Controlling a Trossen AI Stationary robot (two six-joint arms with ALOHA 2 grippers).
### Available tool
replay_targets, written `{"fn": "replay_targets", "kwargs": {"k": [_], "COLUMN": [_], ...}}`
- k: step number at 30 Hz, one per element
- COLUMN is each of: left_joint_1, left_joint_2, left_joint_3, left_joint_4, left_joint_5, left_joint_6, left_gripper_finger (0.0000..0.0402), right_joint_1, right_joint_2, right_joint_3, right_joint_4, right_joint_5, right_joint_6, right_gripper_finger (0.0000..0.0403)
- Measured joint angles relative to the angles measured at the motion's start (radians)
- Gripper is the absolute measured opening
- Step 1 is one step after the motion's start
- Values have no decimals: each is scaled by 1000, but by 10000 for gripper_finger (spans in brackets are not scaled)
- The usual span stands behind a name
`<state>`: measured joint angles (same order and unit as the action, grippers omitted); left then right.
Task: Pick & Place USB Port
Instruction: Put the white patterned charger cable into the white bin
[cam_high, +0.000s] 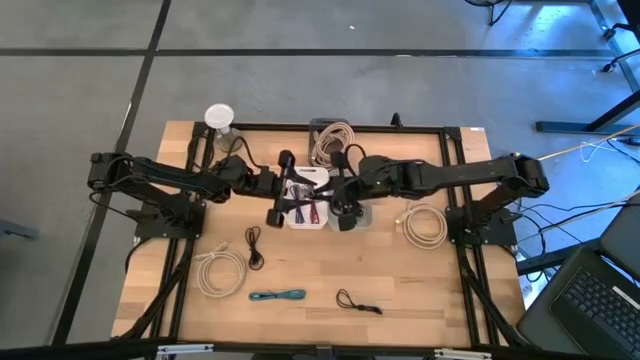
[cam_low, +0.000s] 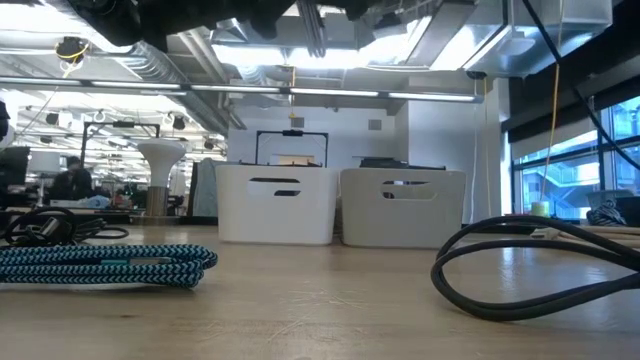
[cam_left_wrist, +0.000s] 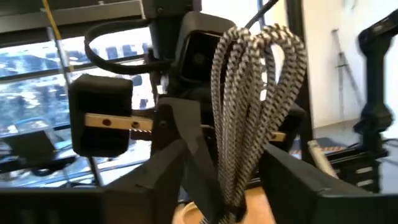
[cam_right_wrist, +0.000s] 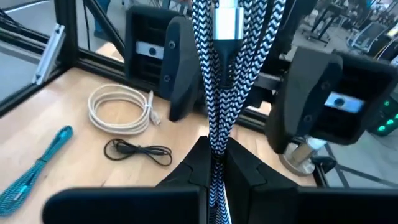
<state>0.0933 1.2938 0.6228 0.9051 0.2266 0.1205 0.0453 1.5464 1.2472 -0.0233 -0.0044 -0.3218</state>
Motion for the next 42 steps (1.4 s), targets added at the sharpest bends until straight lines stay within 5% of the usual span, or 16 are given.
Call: {"fn": "replay_targets", "kwargs": {"k": [7,12,17,23,28,32,36,42], "left_joint_1": [0,1,2,4,19,47,53,53], "left_joint_2": [0,0,0,0,0,1,47,143], "left_joint_3": [0,0,0,0,7,124,320,491], "left_joint_4": [-40,-40,-41,-52,-88,-433,-920,-1289], "left_joint_5": [-8,11,16,59,47,13,-194,-396], "left_joint_6": [73,75,75,70,69,181,399,806], "left_gripper_finger": [21,15,14,14,14,14,14,14], "right_joint_1": [-12,-11,-1,19,24,21,23,22], "right_joint_2": [6,6,-16,-77,-94,-100,-104,-103], "right_joint_3": [0,0,2,125,225,254,256,256], "right_joint_4": [-6,-4,-44,-463,-889,-1145,-1266,-1308], "right_joint_5": [0,11,123,354,513,595,605,644], "right_joint_6": [1,1,0,69,268,411,500,551], "right_gripper_finger": [20,33,116,209,248,253,254,254]}}
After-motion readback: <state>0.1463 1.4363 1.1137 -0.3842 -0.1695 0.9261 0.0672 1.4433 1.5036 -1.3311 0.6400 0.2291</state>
